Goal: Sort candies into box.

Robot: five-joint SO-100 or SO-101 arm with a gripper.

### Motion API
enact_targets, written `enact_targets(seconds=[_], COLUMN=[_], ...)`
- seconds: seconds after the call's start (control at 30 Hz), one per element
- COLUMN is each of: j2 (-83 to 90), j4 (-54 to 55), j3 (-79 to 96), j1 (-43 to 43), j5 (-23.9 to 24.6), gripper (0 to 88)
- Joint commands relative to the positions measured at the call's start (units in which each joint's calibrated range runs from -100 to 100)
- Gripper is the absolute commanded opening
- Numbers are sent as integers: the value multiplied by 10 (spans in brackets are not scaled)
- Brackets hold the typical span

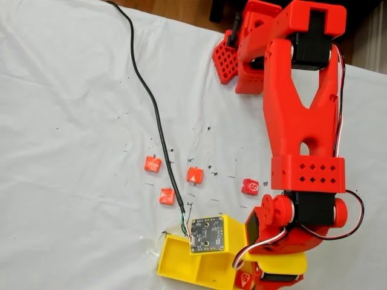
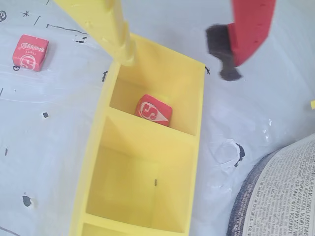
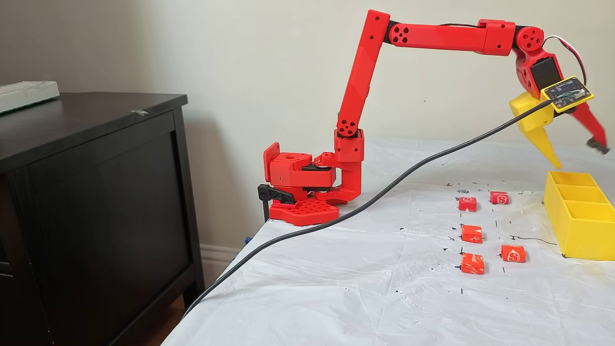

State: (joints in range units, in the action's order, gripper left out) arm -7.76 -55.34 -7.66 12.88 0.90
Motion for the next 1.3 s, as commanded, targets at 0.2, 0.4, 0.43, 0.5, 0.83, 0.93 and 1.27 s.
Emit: enact_targets(seconds=[0.2, 0.4, 0.43, 0.5, 0.83, 0.93, 1.27], j2=[125, 151, 154, 158, 119, 116, 112], j4=[-89, -95, -91, -88, -52, -45, -18], j3=[-5, 86, 101, 123, 172, 182, 230], j1=[22, 41, 42, 47, 65, 70, 79], j5=[3, 3, 4, 7, 20, 20, 19], gripper=[9, 33, 44, 61, 274, 281, 279])
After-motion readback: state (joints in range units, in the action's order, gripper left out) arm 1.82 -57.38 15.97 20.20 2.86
